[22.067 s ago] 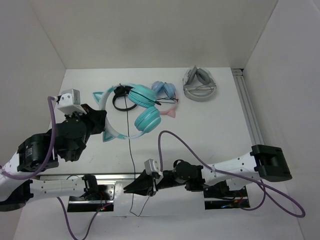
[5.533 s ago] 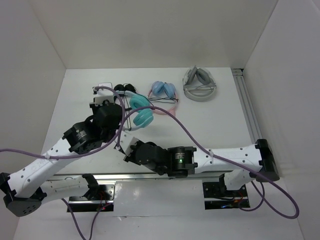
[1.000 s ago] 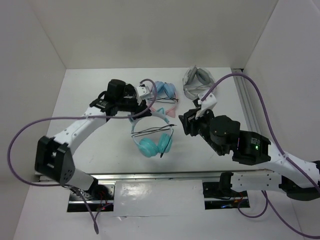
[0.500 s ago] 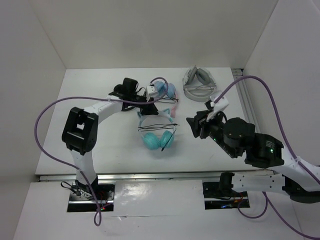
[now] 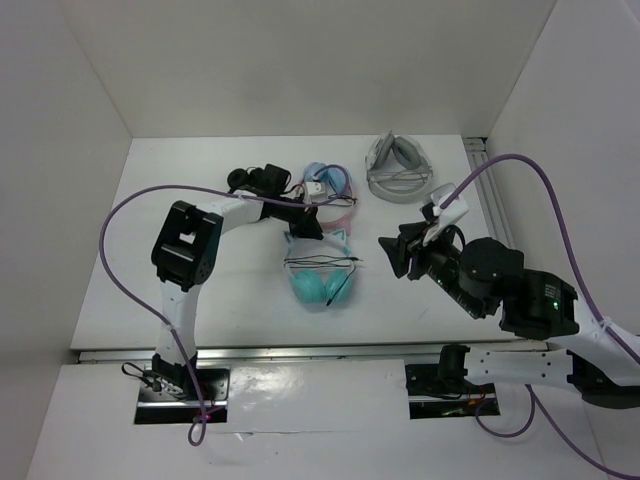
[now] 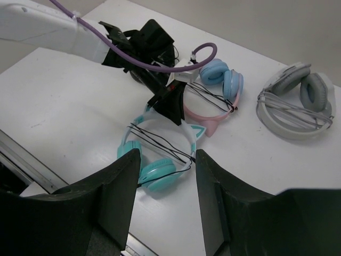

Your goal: Wrap the headphones

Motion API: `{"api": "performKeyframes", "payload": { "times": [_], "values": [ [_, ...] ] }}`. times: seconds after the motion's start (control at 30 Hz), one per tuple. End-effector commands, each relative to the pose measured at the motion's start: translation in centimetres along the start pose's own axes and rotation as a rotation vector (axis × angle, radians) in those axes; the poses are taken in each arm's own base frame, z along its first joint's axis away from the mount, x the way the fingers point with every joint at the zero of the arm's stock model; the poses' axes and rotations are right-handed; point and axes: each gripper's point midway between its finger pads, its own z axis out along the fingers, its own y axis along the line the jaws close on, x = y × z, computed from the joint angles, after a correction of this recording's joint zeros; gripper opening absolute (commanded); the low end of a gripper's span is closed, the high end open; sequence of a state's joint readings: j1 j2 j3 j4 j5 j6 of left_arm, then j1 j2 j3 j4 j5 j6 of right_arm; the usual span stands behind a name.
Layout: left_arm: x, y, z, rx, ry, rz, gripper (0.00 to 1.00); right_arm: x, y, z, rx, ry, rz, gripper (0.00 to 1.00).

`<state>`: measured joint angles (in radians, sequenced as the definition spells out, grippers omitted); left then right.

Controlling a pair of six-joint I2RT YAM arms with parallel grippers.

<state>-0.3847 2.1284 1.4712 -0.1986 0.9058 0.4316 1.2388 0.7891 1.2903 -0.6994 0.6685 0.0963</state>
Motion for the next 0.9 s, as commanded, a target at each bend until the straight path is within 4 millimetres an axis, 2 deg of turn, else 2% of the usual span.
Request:
{"api": "performKeyframes", "payload": {
  "times": [0.0,0.03,0.17,0.23,0.27,0.4,0.43,0.5,0.57,0.63,0.67,0.7,0.73,0.77,0.83,0.87],
  "values": [
    [-2.4,-1.1,-0.1,0.087,-0.060,0.019,0.12,-0.1,0.4,0.1,-0.015,0.004,-0.001,0.53],
    [-2.4,-1.1,-0.1,0.087,-0.060,0.019,0.16,-0.1,0.6,0.1,-0.027,0.006,-0.001,0.53],
    [-2.3,-0.3,-0.5,0.057,-0.058,0.011,0.19,0.1,1.0,0.3,-0.037,0.015,-0.007,0.53],
    [-2.9,-0.2,-0.6,0.053,-0.065,-0.003,0.25,-0.1,0.8,0.1,-0.038,0.008,-0.001,0.53],
    [-2.2,-0.3,-0.8,0.070,-0.052,-0.046,0.29,-0.3,1.0,0.1,-0.050,0.000,-0.004,0.53],
    [-2.3,-0.3,-0.8,0.076,-0.041,-0.064,0.39,-0.4,0.8,-0.1,-0.051,-0.007,0.002,0.53],
    [-2.9,-0.6,-1.1,0.082,-0.052,-0.054,0.48,-0.4,0.8,-0.1,-0.051,-0.007,0.002,0.53],
    [-3.3,-0.8,-1.3,0.080,-0.057,-0.056,0.53,-0.5,1.0,-0.3,-0.073,-0.012,-0.005,0.53],
    [-3.4,-0.9,-1.4,0.083,-0.051,-0.075,0.75,-0.5,1.2,-0.4,-0.084,-0.011,-0.005,0.53],
    [-4.7,-1.0,-2.5,0.066,-0.071,-0.050,1.00,-0.7,1.4,-0.4,-0.094,-0.017,0.000,0.53],
    [-5.1,-1.3,-2.7,0.064,-0.076,-0.064,1.00,-0.7,1.4,-0.4,-0.094,-0.017,0.000,0.53],
    [-6.9,-1.7,-3.6,0.053,-0.097,-0.036,1.00,-0.7,1.4,-0.4,-0.094,-0.017,0.000,0.53],
    [-7.7,-2.1,-4.2,0.047,-0.108,-0.026,1.00,-0.7,1.4,-0.4,-0.094,-0.017,0.000,0.55],
    [-8.8,-2.3,-4.8,0.026,-0.120,-0.028,1.00,-0.7,1.2,-0.3,-0.083,-0.019,0.000,0.59],
    [-11.3,-2.2,-6.7,-0.053,-0.156,0.001,1.00,-0.7,1.1,-0.3,-0.074,-0.020,0.000,0.85],
    [-14.1,-2.6,-8.9,-0.141,-0.189,0.016,1.00,-0.8,0.8,-0.3,-0.056,-0.021,0.013,1.00]
  ]
}}
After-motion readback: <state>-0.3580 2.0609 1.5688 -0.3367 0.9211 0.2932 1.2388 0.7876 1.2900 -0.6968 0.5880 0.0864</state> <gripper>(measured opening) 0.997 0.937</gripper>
